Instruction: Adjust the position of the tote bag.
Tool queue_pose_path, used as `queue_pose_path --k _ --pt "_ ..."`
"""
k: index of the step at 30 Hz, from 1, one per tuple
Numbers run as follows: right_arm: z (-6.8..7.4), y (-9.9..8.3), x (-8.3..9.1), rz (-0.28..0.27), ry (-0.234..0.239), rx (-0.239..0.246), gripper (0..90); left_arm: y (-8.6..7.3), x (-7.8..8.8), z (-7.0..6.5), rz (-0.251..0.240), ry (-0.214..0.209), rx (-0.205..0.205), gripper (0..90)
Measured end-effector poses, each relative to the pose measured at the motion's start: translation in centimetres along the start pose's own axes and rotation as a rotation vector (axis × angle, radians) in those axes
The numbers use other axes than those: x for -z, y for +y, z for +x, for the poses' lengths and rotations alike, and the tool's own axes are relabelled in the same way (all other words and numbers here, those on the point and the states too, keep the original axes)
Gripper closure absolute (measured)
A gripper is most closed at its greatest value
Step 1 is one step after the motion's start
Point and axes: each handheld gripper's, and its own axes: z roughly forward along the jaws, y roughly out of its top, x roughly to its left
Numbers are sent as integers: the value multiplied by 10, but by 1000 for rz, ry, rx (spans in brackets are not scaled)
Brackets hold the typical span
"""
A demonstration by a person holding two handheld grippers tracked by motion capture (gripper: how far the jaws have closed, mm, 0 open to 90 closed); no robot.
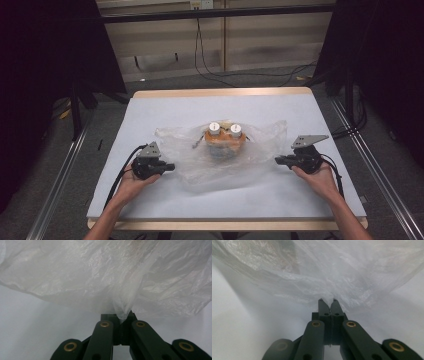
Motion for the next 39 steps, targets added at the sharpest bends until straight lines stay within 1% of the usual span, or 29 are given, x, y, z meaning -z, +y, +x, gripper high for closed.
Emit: queue_pose_path --k 1,2,3,4,5,6,8,9,10,11,13,14,15,16,17,19,21,23,24,25,29,30,31,32,33,34,36,37,39 --pt "0 -1 -2 15 0 -1 900 -2 -1 0 -3 -8 3 900" --pt "0 -2 -5 27 0 5 900 -3 -1 0 14 -3 3 900" --pt "0 -2 -6 43 -12 8 900 -4 -1 1 20 -10 7 900" --pt "-1 -3 -6 51 -11 10 900 -6 -1 2 14 -9 13 900" --pt "-2 -4 -7 55 -14 1 900 -8 -1 2 27 -3 18 900" --pt "-3 -6 -7 57 -14 -5 900 -9 -1 3 15 -6 24 900" --pt "-5 -8 -8 62 -13 -9 900 -10 0 4 17 -13 32 900" --pt "-5 -8 -8 62 -4 -11 900 -10 1 4 24 -6 35 900" --pt "-5 -9 -8 59 -4 -8 900 -11 0 4 11 -11 37 900" --pt "-4 -9 -7 57 -6 -9 900 -11 0 4 11 -12 40 900" --pt "-5 -9 -7 53 -10 -10 876 -11 1 4 7 -20 46 899" --pt "-4 -9 -6 49 -6 -11 858 -11 2 4 6 -22 46 889" --pt "-4 -9 -5 45 -18 -9 833 -11 3 4 1 -22 49 872" --pt "-3 -8 -4 36 -17 -10 795 -11 4 3 -16 -30 54 854" --pt "-3 -8 -2 21 -9 -13 763 -10 6 3 -21 -22 61 823" --pt "-1 -6 2 -9 0 -19 744 -9 10 2 -45 -29 68 792" --pt "0 -5 7 -35 3 -16 685 -8 15 1 -62 -28 74 745" --pt "2 -3 14 -58 5 -18 639 -6 23 -2 -91 -17 71 712" --pt "2 -3 14 -58 5 -18 639 -6 23 -2 -91 -17 71 682" --pt "3 0 23 -91 0 -22 569 -4 31 -5 -116 3 76 662" --pt "4 3 35 -126 -9 -25 507 -4 44 -10 -156 22 85 601" --pt "4 4 38 -137 -9 -28 498 -4 48 -11 -160 29 85 561" --pt "5 5 40 -142 -9 -30 495 -4 52 -11 -179 25 90 551" --pt "5 6 42 -146 -12 -25 490 -3 55 -12 -203 37 103 550" --pt "5 8 42 -150 -14 -24 484 0 59 -14 -208 48 104 529" --pt "6 10 42 -152 -9 -21 483 3 60 -15 -211 50 100 514" --pt "7 15 41 -149 -2 -12 483 14 62 -17 -229 58 70 509" --pt "9 21 39 -152 -4 0 486 18 62 -18 -230 62 63 501" --pt "10 27 38 -158 1 14 537 28 59 -18 -238 52 47 505"
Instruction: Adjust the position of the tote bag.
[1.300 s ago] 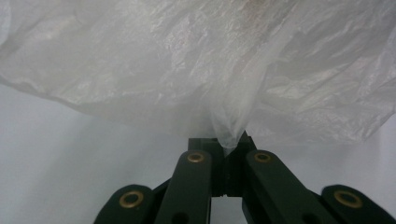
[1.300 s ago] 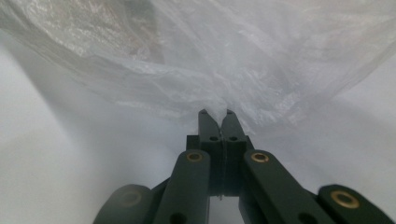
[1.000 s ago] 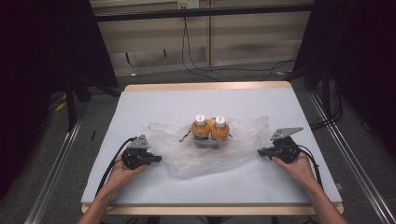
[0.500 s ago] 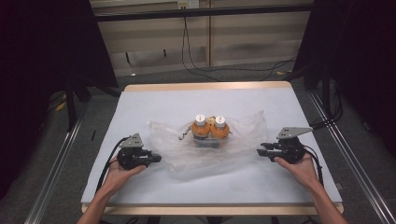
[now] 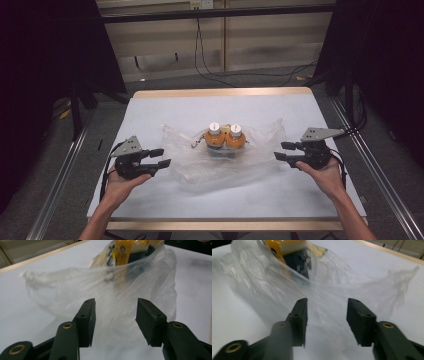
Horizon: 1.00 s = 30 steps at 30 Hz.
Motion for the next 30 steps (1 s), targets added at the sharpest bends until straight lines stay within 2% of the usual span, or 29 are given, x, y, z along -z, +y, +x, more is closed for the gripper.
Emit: queue_pose_path --k 3,4,5,6,8,10,13,17,20,21,22,24,26,28,30 --pt "2 13 -6 -19 21 24 619 10 -11 2 -2 -22 -21 563" --pt "3 16 -8 -23 30 24 641 13 -18 2 -9 -30 -6 591" --pt "3 19 -11 -25 35 25 669 16 -23 5 0 -31 -19 627" --pt "3 23 -14 -25 36 28 680 20 -32 8 -2 -29 -15 646" --pt "4 29 -21 -26 53 33 704 24 -40 10 -7 -39 -12 690" --pt "5 32 -27 -30 65 36 716 29 -48 12 -21 -48 -3 722" --pt "6 41 -33 -5 73 59 742 43 -56 11 -36 -55 -24 746" --pt "3 52 -37 3 89 66 800 58 -71 10 -42 -68 -22 772" --pt "4 54 -47 7 93 62 845 57 -85 12 -37 -65 3 804" --pt "4 53 -52 11 98 58 861 55 -88 13 -22 -50 15 838" --pt "5 52 -57 15 107 54 876 51 -93 14 -20 -58 38 864" --pt "8 49 -66 47 118 65 890 47 -97 13 -20 -81 51 883" --pt "12 47 -73 72 122 78 900 45 -101 11 13 -98 30 881" --pt "14 45 -78 78 144 71 900 43 -105 8 32 -116 30 875" --pt "15 42 -84 110 157 67 900 42 -109 6 68 -102 3 852"
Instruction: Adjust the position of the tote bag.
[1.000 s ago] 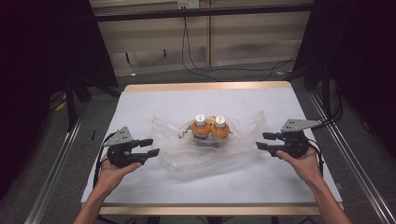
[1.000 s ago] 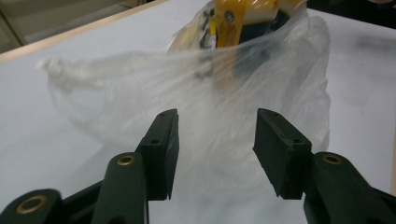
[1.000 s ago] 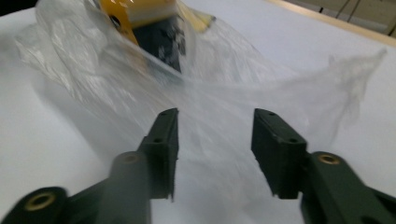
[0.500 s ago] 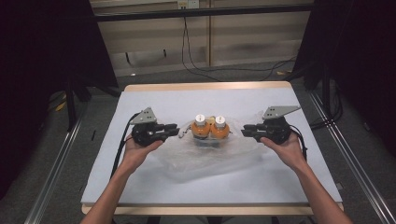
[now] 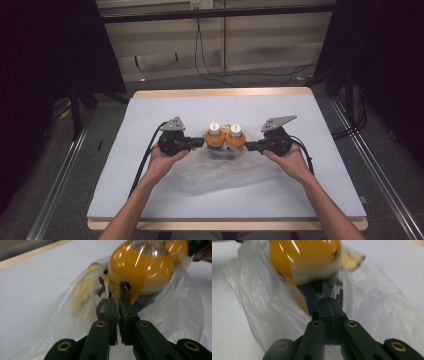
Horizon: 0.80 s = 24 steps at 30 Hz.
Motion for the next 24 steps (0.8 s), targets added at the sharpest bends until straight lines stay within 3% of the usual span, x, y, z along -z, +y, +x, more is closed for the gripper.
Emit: queue_pose_path --k 2,7,8,11,13,16,17,18,19,20,21,23,24 --pt "1 -2 -5 44 -13 10 900 -2 -4 -1 32 1 -9 857" --pt "0 -6 -17 82 -10 21 900 -5 -14 1 84 -2 -13 877" --pt "0 -6 -19 88 -12 20 900 -6 -18 1 121 12 -20 877" --pt "-5 -7 -24 106 -15 16 900 -10 -26 0 166 41 -41 861" --pt "-6 -8 -28 153 -39 27 900 -12 -31 0 205 54 -66 850" --pt "-10 -12 -33 182 -46 24 900 -16 -37 1 264 48 -76 864" --pt "-11 -13 -35 193 -46 31 900 -16 -37 2 304 50 -114 870" --pt "-11 -14 -37 211 -50 24 900 -17 -38 1 317 55 -118 873" --pt "-12 -16 -38 218 -46 31 900 -18 -39 0 314 55 -97 873" --pt "-12 -16 -39 231 -53 46 900 -18 -38 2 355 46 -131 880" --pt "-12 -17 -39 245 -51 39 900 -19 -39 2 357 36 -109 887" --pt "-12 -18 -40 260 -57 51 900 -21 -39 2 371 54 -105 900" --pt "-12 -18 -40 263 -63 70 900 -20 -37 1 389 80 -125 900"
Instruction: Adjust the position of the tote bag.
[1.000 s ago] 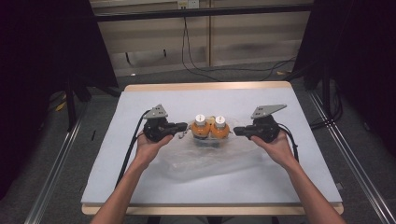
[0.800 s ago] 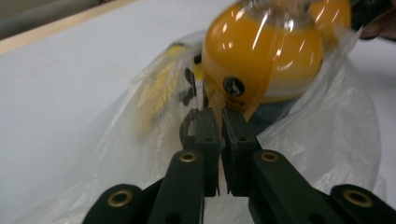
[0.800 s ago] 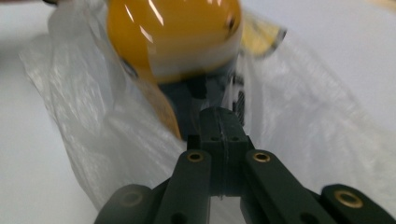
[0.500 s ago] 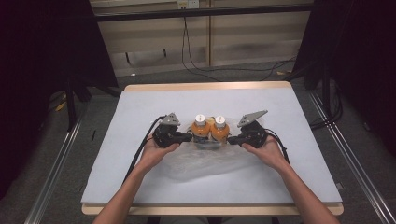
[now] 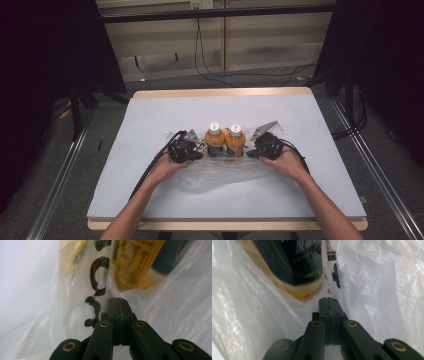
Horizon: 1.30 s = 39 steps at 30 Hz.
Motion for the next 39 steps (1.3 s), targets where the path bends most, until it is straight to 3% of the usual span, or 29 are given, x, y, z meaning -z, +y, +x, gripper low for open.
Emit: queue_pose_path --k 1,2,6,12,15,18,21,25,27,28,33,37,39 --pt "0 -1 1 15 1 -1 900 0 1 -1 19 27 -14 900" --pt "0 -1 1 18 -15 31 900 1 1 -1 29 35 -25 900" --pt "4 0 4 80 -71 83 900 2 3 -2 79 67 -66 900" --pt "-4 -5 10 118 -129 96 900 -4 9 1 111 91 -110 900" --pt "-10 -10 15 145 -173 95 900 -9 13 2 124 87 -118 900" --pt "-14 -14 18 166 -187 101 900 -14 18 2 137 82 -116 900" --pt "-16 -15 20 176 -199 82 900 -19 22 3 140 86 -114 900" --pt "-18 -15 19 191 -254 60 900 -24 27 8 165 80 -99 900" --pt "-20 -16 20 202 -263 58 900 -28 30 8 176 97 -94 900" --pt "-21 -17 21 204 -264 27 900 -30 31 9 188 96 -96 900" --pt "-30 -21 26 217 -233 5 900 -36 36 13 198 97 -85 900" --pt "-33 -25 30 219 -210 -14 900 -38 38 14 247 142 -113 900" --pt "-34 -27 32 222 -200 -16 900 -40 40 16 240 135 -102 900"
